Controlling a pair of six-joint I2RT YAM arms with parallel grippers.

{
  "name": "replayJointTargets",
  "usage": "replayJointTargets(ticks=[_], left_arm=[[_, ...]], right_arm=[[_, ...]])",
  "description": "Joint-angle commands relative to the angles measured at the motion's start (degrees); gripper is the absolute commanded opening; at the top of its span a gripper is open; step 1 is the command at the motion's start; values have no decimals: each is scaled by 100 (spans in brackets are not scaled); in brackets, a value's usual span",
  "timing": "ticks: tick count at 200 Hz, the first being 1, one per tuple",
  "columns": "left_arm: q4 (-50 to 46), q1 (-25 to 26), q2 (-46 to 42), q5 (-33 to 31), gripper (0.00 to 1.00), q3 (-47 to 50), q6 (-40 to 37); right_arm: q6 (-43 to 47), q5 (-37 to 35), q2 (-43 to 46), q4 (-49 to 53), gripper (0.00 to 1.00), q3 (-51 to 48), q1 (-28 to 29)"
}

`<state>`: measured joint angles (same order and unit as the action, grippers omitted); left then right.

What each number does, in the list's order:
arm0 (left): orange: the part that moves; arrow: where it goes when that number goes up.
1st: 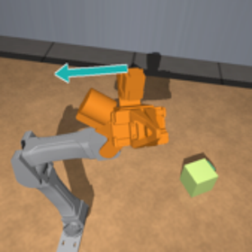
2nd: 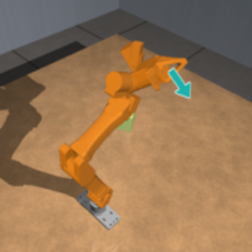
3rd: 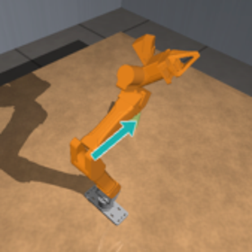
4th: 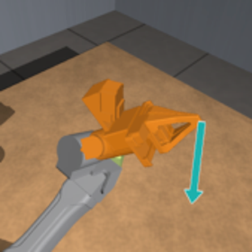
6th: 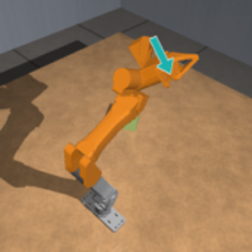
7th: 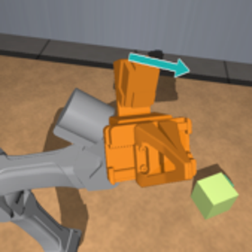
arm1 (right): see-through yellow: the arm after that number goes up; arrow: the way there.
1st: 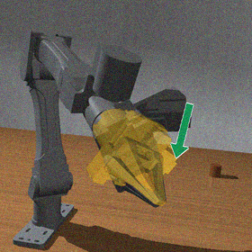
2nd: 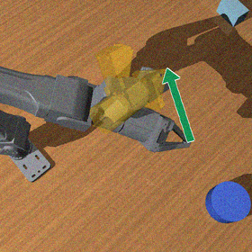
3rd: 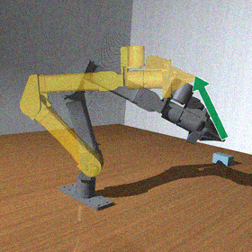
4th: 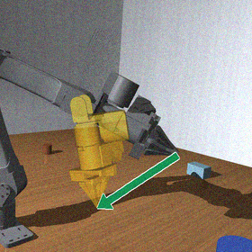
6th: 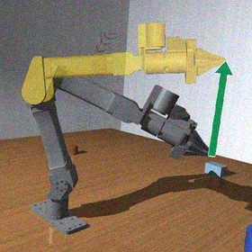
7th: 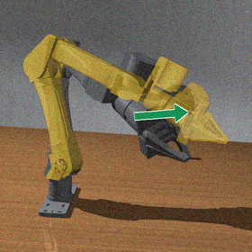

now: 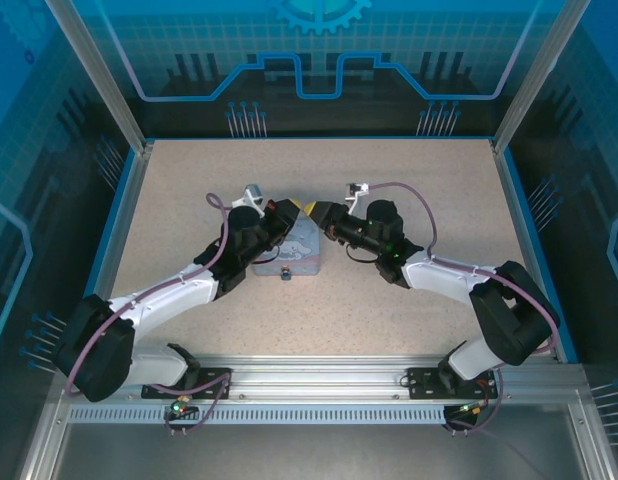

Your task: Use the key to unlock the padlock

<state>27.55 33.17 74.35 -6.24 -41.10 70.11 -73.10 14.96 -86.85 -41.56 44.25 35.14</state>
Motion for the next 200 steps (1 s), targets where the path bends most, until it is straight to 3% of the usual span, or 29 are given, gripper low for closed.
replayJointTargets(ticks=[1, 136, 200], left_arm=[[210, 31, -183, -27, 0, -137, -199], [286, 32, -155, 70, 0, -115, -272], [248, 31, -140, 22, 0, -143, -313]], right_arm=[[63, 69, 38, 25, 28, 93, -66], [70, 388, -139, 87, 22, 400, -123], [83, 452, -96, 34, 12, 273, -86]])
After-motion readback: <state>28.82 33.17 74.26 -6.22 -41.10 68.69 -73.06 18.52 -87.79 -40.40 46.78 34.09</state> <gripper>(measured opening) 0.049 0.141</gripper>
